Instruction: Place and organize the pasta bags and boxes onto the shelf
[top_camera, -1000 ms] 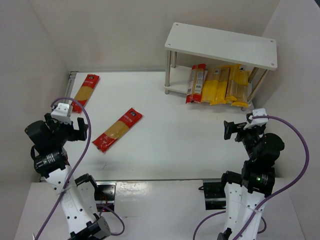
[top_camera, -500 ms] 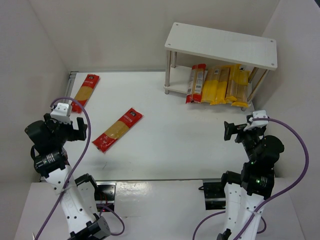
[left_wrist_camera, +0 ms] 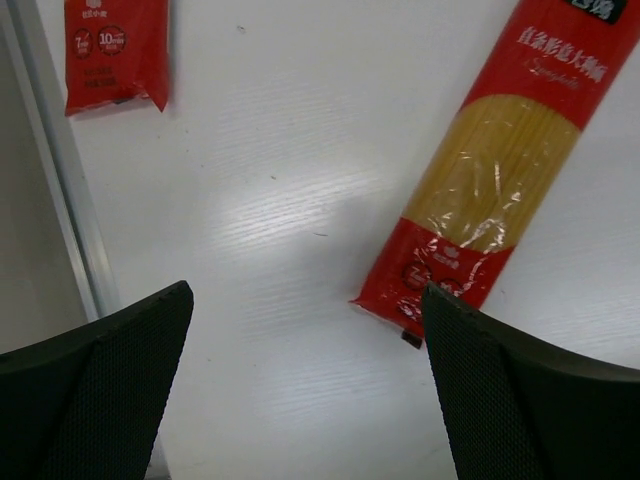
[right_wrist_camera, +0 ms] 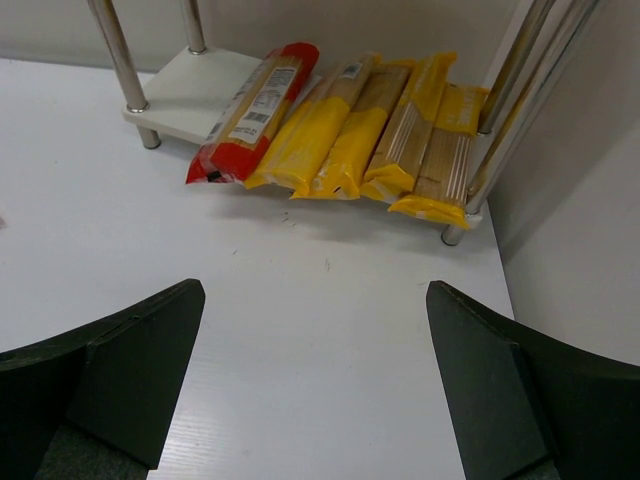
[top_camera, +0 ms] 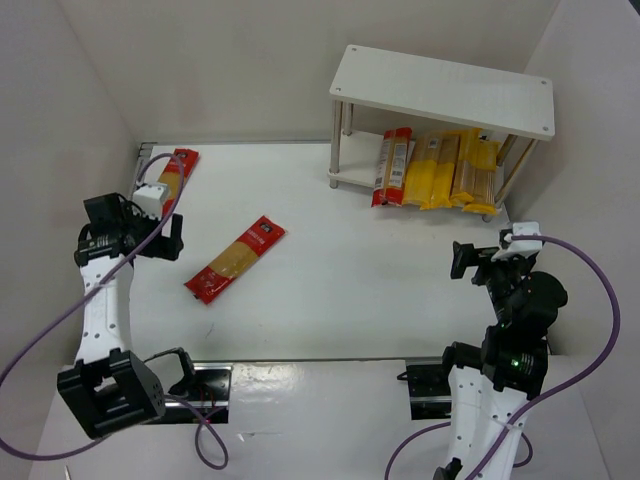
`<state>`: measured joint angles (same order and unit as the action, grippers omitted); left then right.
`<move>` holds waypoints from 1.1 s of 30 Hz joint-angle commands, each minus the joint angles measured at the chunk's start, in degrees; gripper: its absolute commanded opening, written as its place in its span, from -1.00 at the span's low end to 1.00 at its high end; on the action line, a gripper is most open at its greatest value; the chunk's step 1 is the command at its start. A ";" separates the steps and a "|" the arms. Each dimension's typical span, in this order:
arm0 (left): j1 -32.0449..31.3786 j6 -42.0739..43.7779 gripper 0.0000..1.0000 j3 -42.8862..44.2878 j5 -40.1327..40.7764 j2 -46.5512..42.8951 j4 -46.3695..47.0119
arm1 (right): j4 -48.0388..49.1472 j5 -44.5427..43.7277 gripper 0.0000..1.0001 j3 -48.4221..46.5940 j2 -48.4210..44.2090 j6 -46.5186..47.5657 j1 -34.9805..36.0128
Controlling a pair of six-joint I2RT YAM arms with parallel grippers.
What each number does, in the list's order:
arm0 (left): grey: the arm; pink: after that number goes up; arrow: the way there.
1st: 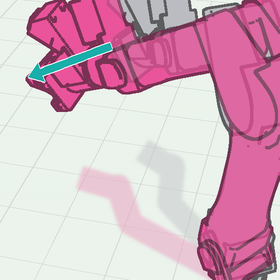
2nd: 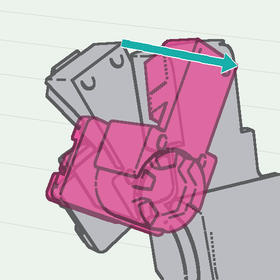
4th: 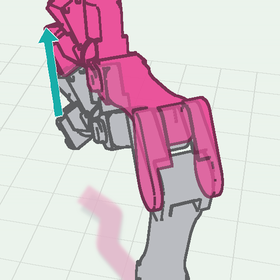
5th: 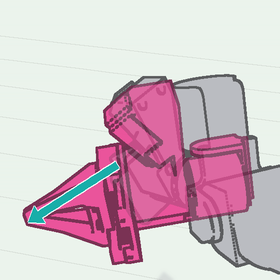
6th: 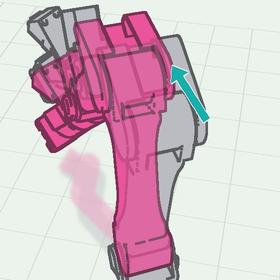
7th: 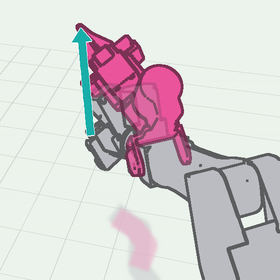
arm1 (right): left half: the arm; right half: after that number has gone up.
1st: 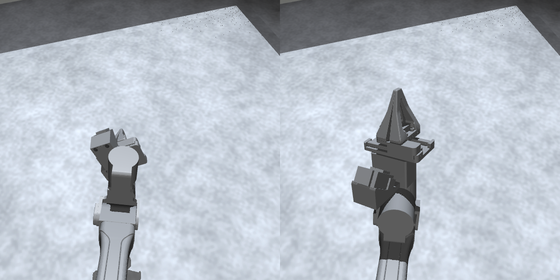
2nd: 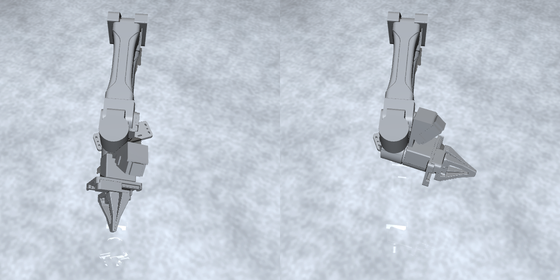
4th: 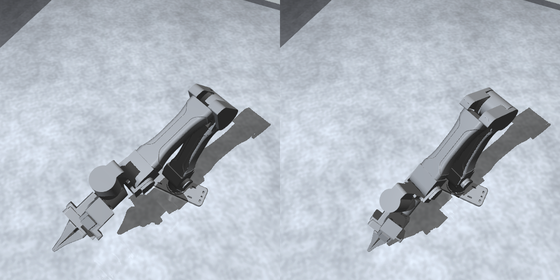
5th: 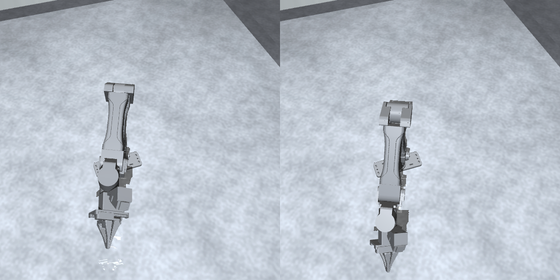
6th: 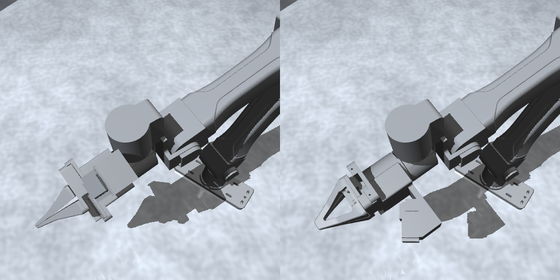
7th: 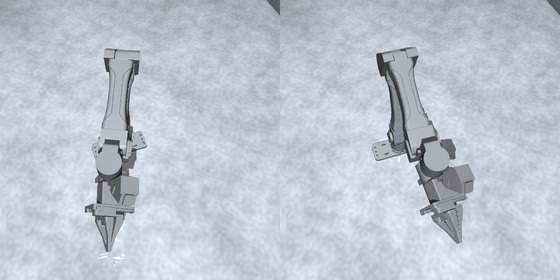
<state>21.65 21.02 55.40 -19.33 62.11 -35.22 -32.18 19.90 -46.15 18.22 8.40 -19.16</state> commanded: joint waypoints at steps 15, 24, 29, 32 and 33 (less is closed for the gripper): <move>0.94 16.86 1.00 23.34 -1.75 40.28 12.20 | 1.25 0.83 1.00 0.54 -0.73 0.39 -2.02; 1.47 17.39 1.00 33.89 -6.06 53.19 12.38 | 1.25 0.84 1.00 0.01 1.65 0.39 -5.80; 1.47 16.78 1.00 38.73 -7.65 56.80 11.05 | 1.25 0.84 1.00 0.01 2.69 0.39 -6.95; 1.47 16.07 1.00 41.79 -7.65 58.83 11.58 | 1.25 0.84 1.00 0.01 2.70 0.91 -7.47; 1.47 16.07 1.00 42.68 -7.65 59.35 11.58 | 1.25 0.84 1.00 0.01 2.70 0.91 -7.47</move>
<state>23.09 37.10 93.82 -23.68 120.16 -24.21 -32.21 20.45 -45.60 20.32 8.62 -26.00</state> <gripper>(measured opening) 1.001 0.999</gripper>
